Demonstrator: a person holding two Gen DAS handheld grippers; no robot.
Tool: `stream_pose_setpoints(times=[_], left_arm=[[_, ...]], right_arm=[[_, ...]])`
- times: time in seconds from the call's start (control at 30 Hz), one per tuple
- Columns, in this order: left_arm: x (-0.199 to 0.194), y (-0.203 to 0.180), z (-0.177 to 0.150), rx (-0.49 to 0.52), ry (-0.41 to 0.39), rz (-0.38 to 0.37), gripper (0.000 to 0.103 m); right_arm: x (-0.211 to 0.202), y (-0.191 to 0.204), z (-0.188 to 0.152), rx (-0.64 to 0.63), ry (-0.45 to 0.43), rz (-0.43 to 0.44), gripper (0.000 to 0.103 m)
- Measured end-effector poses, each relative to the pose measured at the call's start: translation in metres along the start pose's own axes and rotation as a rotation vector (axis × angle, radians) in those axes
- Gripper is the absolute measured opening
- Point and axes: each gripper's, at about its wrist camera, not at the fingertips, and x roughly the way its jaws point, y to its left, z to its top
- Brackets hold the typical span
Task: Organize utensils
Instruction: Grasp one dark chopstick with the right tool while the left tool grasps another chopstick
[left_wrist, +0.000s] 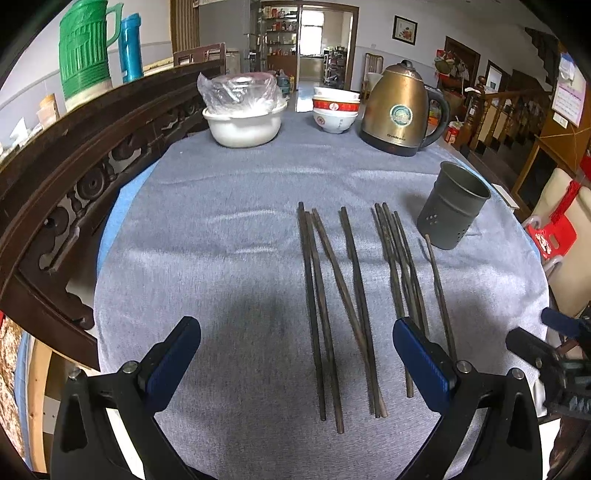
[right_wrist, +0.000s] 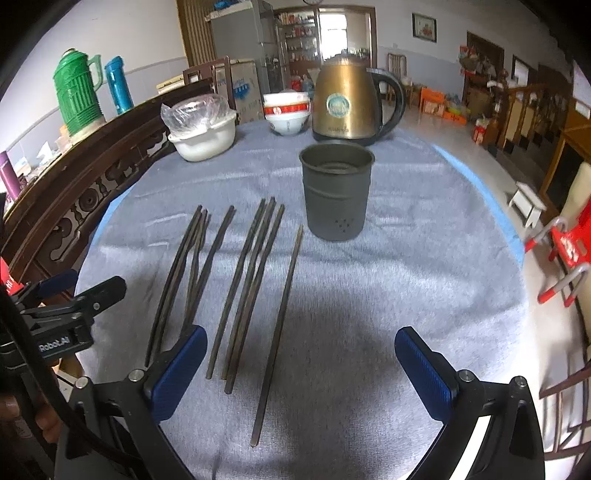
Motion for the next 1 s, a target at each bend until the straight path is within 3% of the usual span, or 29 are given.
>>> stream_pose_setpoints(times=[0.07,0.17,0.37,0.57,0.7,0.83,1.0], left_arm=[[0.004,0.004,-0.001,-0.014,0.013,-0.006,0.103],[0.01,0.009,-0.002,-0.036,0.035,-0.011,0.103],[0.027,0.019,0.0,-0.081,0.13,-0.047,0.102],[0.039,0.034,0.002,-0.143,0.205,-0.076,0.094],[0.046,0.041,0.007,-0.171,0.239,-0.083,0.086],[0.057,0.042,0.017,-0.161,0.299,-0.082,0.071],[0.076,0.035,0.039,-0.141,0.39,-0.101,0.06]], right_arm=[[0.011,-0.01,0.003,0.038,0.049,0.035,0.082],[0.029,-0.022,0.009,0.085,0.134,0.075,0.048],[0.069,-0.025,0.031,0.119,0.287,0.178,0.045],[0.12,-0.017,0.05,0.15,0.429,0.196,0.039],[0.139,-0.005,0.058,0.119,0.478,0.172,0.038],[0.147,0.008,0.064,0.023,0.516,0.094,0.01],[0.149,0.016,0.068,-0.093,0.55,0.037,0.007]])
